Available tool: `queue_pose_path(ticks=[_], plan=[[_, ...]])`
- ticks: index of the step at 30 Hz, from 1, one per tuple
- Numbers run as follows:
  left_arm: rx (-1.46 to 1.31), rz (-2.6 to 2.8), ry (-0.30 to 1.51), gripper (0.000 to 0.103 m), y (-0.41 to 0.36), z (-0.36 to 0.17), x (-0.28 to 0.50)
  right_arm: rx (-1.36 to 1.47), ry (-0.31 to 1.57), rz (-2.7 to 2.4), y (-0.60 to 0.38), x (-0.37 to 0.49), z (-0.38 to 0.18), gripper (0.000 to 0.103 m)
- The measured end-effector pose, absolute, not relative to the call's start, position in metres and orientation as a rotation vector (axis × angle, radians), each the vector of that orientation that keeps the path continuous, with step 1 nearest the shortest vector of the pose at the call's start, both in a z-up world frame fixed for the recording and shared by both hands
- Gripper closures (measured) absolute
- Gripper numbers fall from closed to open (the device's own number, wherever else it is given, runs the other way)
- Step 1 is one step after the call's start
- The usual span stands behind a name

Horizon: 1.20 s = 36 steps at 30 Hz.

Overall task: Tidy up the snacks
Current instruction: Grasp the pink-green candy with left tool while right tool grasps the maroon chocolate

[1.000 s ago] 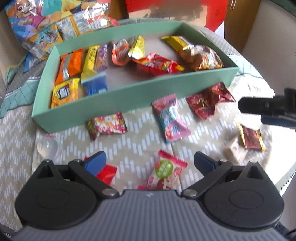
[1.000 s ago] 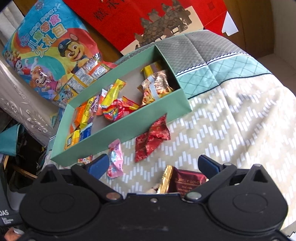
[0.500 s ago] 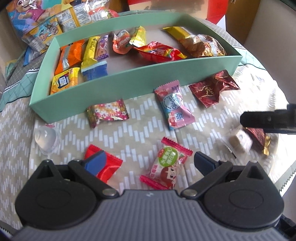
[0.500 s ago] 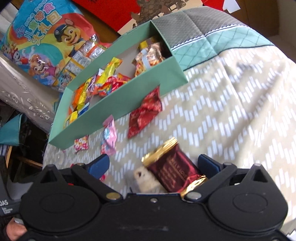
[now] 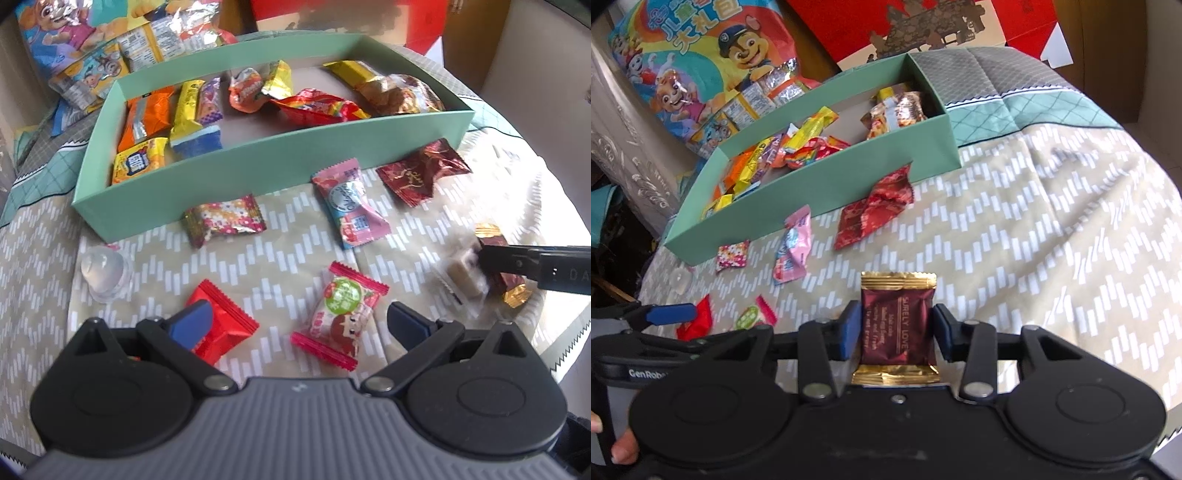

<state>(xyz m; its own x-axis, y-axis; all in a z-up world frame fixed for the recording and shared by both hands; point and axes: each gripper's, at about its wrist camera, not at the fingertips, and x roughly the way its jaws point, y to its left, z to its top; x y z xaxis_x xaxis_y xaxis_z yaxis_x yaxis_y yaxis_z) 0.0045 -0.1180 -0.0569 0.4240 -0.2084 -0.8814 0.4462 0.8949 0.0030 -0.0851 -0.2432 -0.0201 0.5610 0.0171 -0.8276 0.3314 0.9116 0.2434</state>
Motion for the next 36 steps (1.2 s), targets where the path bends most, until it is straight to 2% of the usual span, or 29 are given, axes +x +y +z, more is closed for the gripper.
queue_pose_path(ticks=[3,5,7,8,9,12,23,36], plan=[[0.279,-0.449,1.055,0.015,-0.123,-0.058,0.0,0.422,0.942,-0.18,-0.244,-0.089,-0.023,0.056],[0.286,-0.49,1.07,0.035,-0.127,-0.06,-0.002,0.404,0.932,-0.175,-0.242,-0.091,-0.023,0.056],[0.3,-0.522,1.094,0.046,-0.131,-0.064,-0.003,0.381,0.929,-0.168,-0.239,-0.091,-0.023,0.055],[0.327,-0.521,1.076,0.059,-0.134,-0.064,-0.007,0.363,0.932,-0.164,-0.238,-0.091,-0.023,0.059],[0.349,-0.529,1.06,0.065,-0.136,-0.064,-0.01,0.342,0.933,-0.158,-0.235,-0.09,-0.023,0.062],[0.311,-0.529,1.068,0.067,-0.135,-0.061,-0.009,0.33,0.943,-0.132,-0.231,-0.089,-0.018,0.066],[0.16,-0.519,1.015,0.067,-0.115,-0.021,0.009,0.4,0.873,-0.104,-0.236,-0.078,0.017,0.066],[0.107,-0.409,0.919,0.067,-0.105,0.016,0.087,0.412,0.775,0.0,-0.219,0.016,0.05,0.066]])
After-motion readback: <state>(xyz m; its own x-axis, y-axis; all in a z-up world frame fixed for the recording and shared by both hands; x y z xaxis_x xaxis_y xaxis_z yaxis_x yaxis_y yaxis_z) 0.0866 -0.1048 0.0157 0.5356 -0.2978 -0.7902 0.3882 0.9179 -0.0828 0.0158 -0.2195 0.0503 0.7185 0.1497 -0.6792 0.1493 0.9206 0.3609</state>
